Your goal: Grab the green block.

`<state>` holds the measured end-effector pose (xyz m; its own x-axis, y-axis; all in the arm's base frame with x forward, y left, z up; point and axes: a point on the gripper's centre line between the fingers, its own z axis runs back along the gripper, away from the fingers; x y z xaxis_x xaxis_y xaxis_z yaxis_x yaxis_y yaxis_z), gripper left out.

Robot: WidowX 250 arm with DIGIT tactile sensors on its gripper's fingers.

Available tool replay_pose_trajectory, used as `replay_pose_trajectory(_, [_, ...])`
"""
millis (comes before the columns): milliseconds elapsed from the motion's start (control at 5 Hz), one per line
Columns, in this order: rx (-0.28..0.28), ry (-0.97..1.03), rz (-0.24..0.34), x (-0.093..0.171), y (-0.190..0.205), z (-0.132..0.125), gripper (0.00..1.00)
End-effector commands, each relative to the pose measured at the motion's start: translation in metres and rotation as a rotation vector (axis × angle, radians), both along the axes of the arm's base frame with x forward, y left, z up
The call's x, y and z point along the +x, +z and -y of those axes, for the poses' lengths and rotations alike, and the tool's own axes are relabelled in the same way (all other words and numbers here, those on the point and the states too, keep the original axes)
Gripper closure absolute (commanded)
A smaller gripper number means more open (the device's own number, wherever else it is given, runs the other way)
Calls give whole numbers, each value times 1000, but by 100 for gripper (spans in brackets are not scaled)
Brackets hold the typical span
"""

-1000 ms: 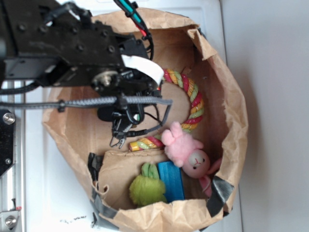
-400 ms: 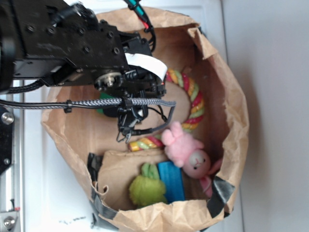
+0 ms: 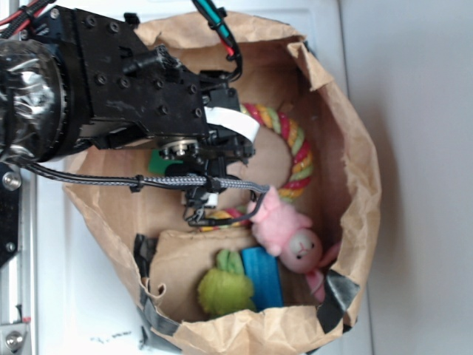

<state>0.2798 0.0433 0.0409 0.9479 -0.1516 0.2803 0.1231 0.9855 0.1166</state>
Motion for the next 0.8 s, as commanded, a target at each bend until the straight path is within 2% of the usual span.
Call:
replay_pose_trajectory(0, [30,-60,36,-3,-7,9,0])
replay_pose_trajectory(400, [78,-97,12,-8,-24,19,0])
replay_pose_trajectory(600, [77,-106,3,-9,-27,23,0])
